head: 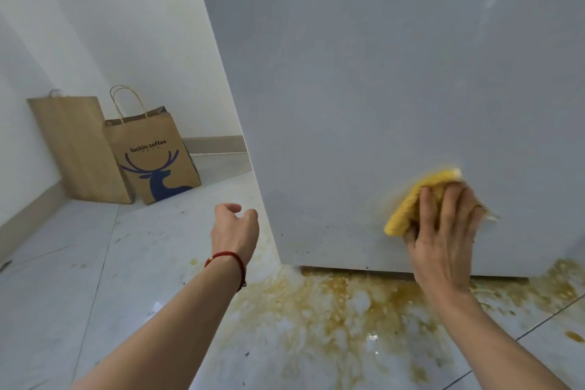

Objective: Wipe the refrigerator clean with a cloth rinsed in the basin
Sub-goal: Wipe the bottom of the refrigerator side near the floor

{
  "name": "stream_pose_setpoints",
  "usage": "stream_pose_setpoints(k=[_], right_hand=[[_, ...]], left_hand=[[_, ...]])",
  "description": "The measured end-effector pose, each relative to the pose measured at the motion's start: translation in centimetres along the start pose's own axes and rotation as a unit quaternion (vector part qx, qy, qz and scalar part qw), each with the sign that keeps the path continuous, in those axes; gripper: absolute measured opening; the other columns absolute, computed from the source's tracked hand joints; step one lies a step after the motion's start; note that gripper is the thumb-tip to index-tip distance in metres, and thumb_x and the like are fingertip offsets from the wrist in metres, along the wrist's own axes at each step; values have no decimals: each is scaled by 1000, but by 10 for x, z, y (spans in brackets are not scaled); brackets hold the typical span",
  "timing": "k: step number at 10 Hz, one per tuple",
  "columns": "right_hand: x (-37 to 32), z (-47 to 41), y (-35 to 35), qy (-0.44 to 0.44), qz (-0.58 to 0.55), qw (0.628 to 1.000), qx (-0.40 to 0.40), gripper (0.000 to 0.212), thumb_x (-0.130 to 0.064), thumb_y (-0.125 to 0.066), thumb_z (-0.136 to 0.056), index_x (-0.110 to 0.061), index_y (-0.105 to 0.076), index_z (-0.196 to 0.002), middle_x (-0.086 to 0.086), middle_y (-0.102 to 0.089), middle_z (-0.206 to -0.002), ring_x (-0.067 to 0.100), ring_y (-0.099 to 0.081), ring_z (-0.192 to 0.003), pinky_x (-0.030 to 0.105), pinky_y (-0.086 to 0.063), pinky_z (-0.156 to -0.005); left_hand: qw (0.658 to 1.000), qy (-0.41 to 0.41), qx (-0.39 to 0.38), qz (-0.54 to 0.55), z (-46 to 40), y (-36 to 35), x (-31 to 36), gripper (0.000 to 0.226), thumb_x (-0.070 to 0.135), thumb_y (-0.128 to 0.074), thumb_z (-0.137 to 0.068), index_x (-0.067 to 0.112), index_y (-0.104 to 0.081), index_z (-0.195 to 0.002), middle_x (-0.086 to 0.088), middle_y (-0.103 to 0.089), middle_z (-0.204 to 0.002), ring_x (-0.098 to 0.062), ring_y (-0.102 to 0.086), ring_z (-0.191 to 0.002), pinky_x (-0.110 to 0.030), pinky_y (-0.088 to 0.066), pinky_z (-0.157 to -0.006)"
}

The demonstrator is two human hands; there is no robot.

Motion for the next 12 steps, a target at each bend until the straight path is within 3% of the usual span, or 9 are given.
stream_pose_setpoints(k=[1,2,4,6,8,9,10,11,12], right_hand=[[-21,-7,2,-147,-75,986,33,65,-16,-38,-110,-3,-4,-164,43,-8,-162,67,-9,-147,81,-14,-113],[-125,-14,-24,32,-55,998,19,67,-4,-33,-101,-15,-13,-164,25,-2,-168,59,3,-152,80,3,-116],[-249,21,-88,440,31,891,-106,90,9,-25,-88,-16,19,-162,-6,19,-172,17,16,-159,47,2,-130],[-169,30,-57,456,58,888,-31,80,5,-32,-91,-17,-17,-166,-4,-9,-174,21,-8,-160,51,-7,-130],[42,18,-6,-2,7,1000,5,70,-18,-47,-106,-6,-11,-165,23,-10,-170,57,-10,-152,74,-8,-120],[33,11,-2,-259,-260,926,88,70,-16,-39,-105,3,-3,-163,32,2,-168,50,2,-156,55,-1,-128],[-29,13,-30,-514,-431,737,89,82,-14,-31,-93,1,12,-161,23,19,-169,36,15,-158,35,10,-127],[-102,23,-55,-523,-454,720,40,58,-10,-28,-97,13,-34,-150,50,6,-157,67,2,-147,72,-14,-121],[-118,31,-58,-468,-446,759,78,52,-11,-18,-101,13,-61,-119,59,-4,-150,75,-2,-141,82,-20,-111]], left_hand=[[1000,9,2,-2,-6,7,-3,31,17,-51,-95,15,-46,-125,-6,-58,-94,-22,-60,-83,-53,-57,-92],[1000,9,7,-27,-8,16,-8,31,16,-53,-95,15,-46,-125,-7,-58,-95,-22,-60,-83,-53,-57,-92],[999,25,17,-34,-11,32,-18,33,14,-55,-93,16,-46,-125,-7,-57,-99,-23,-61,-86,-50,-58,-92],[999,31,-29,-24,3,0,-12,36,12,-56,-91,14,-46,-126,-9,-58,-99,-25,-62,-84,-50,-59,-90],[996,47,-81,3,1,-24,-5,42,9,-57,-85,0,-55,-125,-9,-58,-97,-25,-62,-81,-40,-63,-72],[995,50,-83,1,1,-27,-7,34,7,-56,-86,-4,-58,-118,-11,-57,-96,-26,-59,-77,-42,-61,-71],[993,55,-100,-13,9,-32,-10,12,5,-54,-90,1,-61,-99,-13,-60,-96,-27,-60,-75,-40,-60,-69],[989,42,-140,-17,19,-44,-5,13,9,-55,-97,3,-65,-104,-14,-69,-91,-27,-64,-71,-41,-60,-74],[981,26,-187,-35,32,-65,0,15,13,-60,-99,4,-67,-108,-17,-73,-91,-28,-67,-72,-44,-61,-78]])
Point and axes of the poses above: each hand's wrist, its own z-axis away from the middle knuckle, its own y-axis out of the back of the hand, x = y × z, the point moved 9 cm from there along -z, towards the middle knuckle
